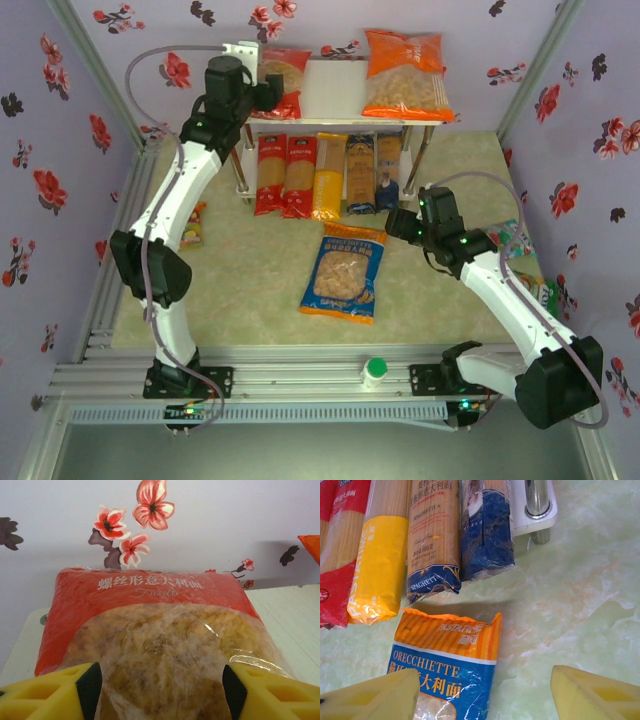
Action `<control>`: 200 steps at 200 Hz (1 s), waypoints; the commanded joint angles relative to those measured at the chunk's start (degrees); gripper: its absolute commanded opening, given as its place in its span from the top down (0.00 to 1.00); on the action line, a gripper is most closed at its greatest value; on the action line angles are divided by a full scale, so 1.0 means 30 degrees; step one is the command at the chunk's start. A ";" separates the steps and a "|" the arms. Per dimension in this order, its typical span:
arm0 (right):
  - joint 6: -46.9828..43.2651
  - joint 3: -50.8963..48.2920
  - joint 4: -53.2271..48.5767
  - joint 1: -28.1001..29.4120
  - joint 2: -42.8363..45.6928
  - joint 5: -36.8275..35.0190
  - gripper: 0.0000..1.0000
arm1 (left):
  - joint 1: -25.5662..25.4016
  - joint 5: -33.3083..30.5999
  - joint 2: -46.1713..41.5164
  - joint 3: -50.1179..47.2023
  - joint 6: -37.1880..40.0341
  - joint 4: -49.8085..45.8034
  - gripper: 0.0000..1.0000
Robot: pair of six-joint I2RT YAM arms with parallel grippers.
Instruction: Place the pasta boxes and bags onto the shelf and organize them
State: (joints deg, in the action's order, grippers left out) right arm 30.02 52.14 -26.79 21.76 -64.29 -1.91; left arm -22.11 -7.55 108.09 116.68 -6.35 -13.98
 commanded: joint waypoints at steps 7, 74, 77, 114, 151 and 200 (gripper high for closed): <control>-0.0295 0.0257 0.0227 0.0130 0.0191 -0.0128 0.29 | 0.0106 -0.0647 -0.1485 -0.2044 -0.1103 0.1416 0.33; -0.0173 0.0141 0.0021 0.0130 0.0696 -0.0241 0.29 | -0.0302 -0.0899 -0.2365 -0.4053 -0.2423 0.3878 0.30; -0.0150 0.0140 0.0022 0.0130 0.0726 -0.0241 0.29 | -0.0346 -0.0971 -0.2369 -0.4107 -0.2439 0.4009 0.30; -0.0109 0.0084 -0.0121 0.0123 0.1002 -0.0183 0.29 | -0.1213 -0.2398 -0.2424 -0.4433 -0.1495 0.5431 0.29; -0.0187 0.0052 -0.0466 0.0130 0.1399 -0.0358 0.29 | -0.1438 -0.3563 -0.3135 -0.5374 -0.0235 0.7871 0.22; -0.0252 0.0209 -0.0790 0.0130 0.1480 -0.0183 0.29 | -0.1811 -0.5291 -0.6692 -0.8155 0.3285 1.1792 0.21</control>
State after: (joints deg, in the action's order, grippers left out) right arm 30.04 52.14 -27.16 21.76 -60.69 -1.93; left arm -26.57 -18.50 96.64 95.57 -4.16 10.31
